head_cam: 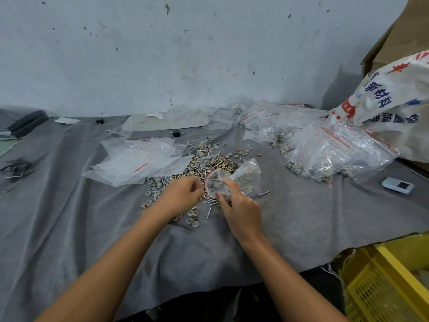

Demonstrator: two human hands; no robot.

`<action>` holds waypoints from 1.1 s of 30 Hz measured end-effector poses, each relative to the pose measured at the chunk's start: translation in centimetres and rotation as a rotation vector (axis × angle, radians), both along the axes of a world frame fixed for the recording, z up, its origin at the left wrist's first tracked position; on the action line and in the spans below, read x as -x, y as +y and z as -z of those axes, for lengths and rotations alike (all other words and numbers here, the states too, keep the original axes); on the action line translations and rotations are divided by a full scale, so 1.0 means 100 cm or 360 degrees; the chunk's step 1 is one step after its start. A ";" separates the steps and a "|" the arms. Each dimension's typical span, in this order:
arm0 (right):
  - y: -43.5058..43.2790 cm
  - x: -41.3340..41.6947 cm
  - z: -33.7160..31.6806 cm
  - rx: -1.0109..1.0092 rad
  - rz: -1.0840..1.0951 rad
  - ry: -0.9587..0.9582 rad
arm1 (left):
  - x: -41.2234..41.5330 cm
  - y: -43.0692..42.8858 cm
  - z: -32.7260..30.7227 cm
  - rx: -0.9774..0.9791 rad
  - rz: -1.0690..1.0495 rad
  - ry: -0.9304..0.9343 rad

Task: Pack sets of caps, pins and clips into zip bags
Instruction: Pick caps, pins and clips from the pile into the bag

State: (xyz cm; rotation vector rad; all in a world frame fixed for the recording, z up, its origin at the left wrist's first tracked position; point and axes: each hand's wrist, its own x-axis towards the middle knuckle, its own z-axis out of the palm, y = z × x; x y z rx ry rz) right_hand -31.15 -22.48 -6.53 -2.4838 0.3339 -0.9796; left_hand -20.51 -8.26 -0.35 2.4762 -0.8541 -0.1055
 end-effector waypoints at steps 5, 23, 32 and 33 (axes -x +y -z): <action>-0.001 0.000 0.001 0.0003 -0.0004 0.0019 | -0.002 0.015 -0.006 -0.0710 0.0268 0.0043; 0.003 0.002 -0.003 0.0050 -0.0007 0.0007 | -0.008 0.006 -0.006 -0.0012 0.0086 -0.0146; 0.001 0.002 -0.004 -0.0039 0.0017 -0.0026 | -0.011 -0.004 -0.002 0.0430 -0.0072 0.0010; 0.001 0.002 -0.004 -0.0047 0.0015 -0.0026 | -0.014 0.000 0.003 0.0352 -0.0127 -0.0029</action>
